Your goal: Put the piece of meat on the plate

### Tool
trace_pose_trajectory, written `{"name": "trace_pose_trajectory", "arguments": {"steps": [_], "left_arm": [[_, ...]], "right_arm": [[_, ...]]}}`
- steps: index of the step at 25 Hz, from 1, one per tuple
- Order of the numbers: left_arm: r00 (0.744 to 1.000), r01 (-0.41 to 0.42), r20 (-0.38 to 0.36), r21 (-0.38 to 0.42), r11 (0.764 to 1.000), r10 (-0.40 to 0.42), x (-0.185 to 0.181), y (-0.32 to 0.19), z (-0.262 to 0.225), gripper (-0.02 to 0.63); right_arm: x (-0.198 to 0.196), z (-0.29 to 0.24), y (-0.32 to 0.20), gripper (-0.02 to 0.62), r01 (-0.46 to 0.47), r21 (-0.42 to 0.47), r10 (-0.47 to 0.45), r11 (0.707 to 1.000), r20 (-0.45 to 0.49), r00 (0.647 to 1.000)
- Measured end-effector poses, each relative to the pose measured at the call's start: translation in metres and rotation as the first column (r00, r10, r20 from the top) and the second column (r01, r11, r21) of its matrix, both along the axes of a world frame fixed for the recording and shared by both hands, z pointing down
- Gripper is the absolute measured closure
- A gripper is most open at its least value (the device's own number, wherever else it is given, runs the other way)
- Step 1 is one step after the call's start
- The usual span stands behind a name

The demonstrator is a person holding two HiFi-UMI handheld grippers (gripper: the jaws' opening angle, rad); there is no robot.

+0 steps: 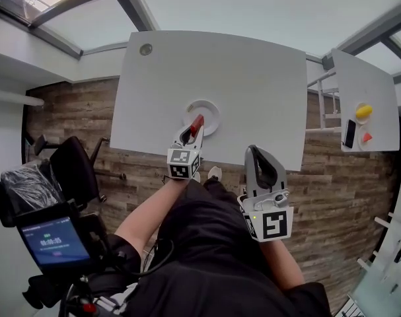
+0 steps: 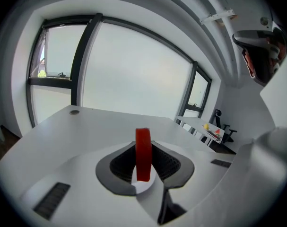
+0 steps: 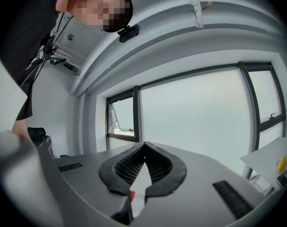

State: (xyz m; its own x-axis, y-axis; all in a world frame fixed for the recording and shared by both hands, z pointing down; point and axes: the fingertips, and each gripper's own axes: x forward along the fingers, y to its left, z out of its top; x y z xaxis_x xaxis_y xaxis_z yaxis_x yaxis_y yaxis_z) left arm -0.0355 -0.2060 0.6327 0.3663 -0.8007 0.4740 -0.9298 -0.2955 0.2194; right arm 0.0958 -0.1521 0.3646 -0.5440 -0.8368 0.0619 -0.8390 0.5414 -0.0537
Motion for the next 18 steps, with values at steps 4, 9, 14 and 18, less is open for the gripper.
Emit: {"name": "trace_pose_trajectory", "arguments": {"steps": [4, 9, 14, 18], "left_arm": [[0.999, -0.035, 0.021, -0.022, 0.999, 0.035, 0.008, -0.004, 0.018, 0.514], [0.999, -0.044, 0.019, -0.062, 0.997, 0.045, 0.009, -0.009, 0.035, 0.514], [0.993, -0.105, 0.051, -0.084, 0.991, 0.109, 0.016, -0.012, 0.049, 0.514], [0.987, -0.15, 0.043, -0.127, 0.981, 0.156, 0.024, -0.008, 0.064, 0.514]], "right_arm": [[-0.003, 0.005, 0.001, 0.592, 0.008, -0.001, -0.008, 1.0, -0.025, 1.0], [-0.006, 0.01, 0.002, 0.592, 0.029, 0.017, -0.028, 0.999, -0.064, 0.998], [-0.007, 0.006, 0.002, 0.592, 0.033, 0.034, -0.03, 0.999, -0.087, 0.996], [-0.011, 0.008, 0.004, 0.592, 0.044, 0.024, -0.042, 0.999, -0.094, 0.995]]}}
